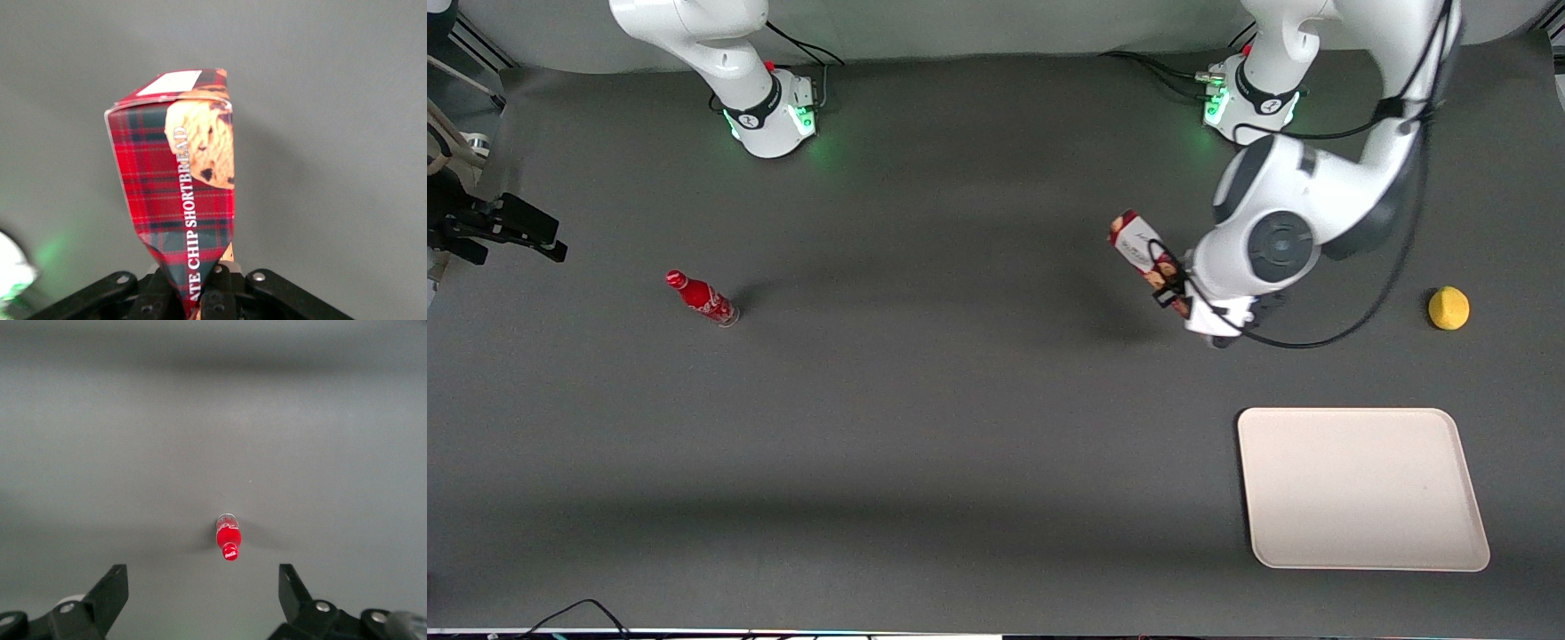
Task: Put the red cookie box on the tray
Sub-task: 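Carry the held cookie box with the left gripper toward the cream tray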
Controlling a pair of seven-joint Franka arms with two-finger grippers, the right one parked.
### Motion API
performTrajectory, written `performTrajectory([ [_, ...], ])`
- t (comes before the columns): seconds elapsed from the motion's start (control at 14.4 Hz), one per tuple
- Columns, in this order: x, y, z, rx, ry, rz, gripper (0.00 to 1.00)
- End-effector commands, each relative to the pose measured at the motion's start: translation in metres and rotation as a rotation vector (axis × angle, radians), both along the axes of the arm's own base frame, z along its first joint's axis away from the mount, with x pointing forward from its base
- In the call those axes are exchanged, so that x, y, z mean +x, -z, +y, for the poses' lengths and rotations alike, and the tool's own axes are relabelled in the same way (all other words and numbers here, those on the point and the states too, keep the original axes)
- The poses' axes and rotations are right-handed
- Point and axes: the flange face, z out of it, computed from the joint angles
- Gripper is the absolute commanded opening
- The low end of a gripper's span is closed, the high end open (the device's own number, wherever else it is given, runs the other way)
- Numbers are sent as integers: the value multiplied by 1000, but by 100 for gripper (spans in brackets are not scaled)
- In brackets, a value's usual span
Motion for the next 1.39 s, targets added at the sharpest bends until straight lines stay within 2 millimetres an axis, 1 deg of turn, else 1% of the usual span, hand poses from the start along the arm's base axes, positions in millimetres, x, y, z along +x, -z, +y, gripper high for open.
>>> performTrajectory([
  [0.0,38,-93,54,-36,76,-3,0],
  [0.14,56,-141,98,-78,121,-39,0],
  [0.35,74,-190,174,-65,211,-111,0],
  [0.49,88,-196,227,-50,321,-125,0],
  [0.62,109,-187,277,-38,419,-142,0],
  [0.76,136,-171,314,-28,494,-154,0],
  [0.83,149,-160,334,-8,521,-165,0],
  [0.9,165,-143,351,16,561,-188,0],
  [0.97,179,-122,363,40,597,-212,0],
  [1.04,192,-96,371,61,620,-231,0],
  [1.25,219,-33,389,101,682,-280,0],
  [1.32,228,-9,390,112,705,-300,0],
])
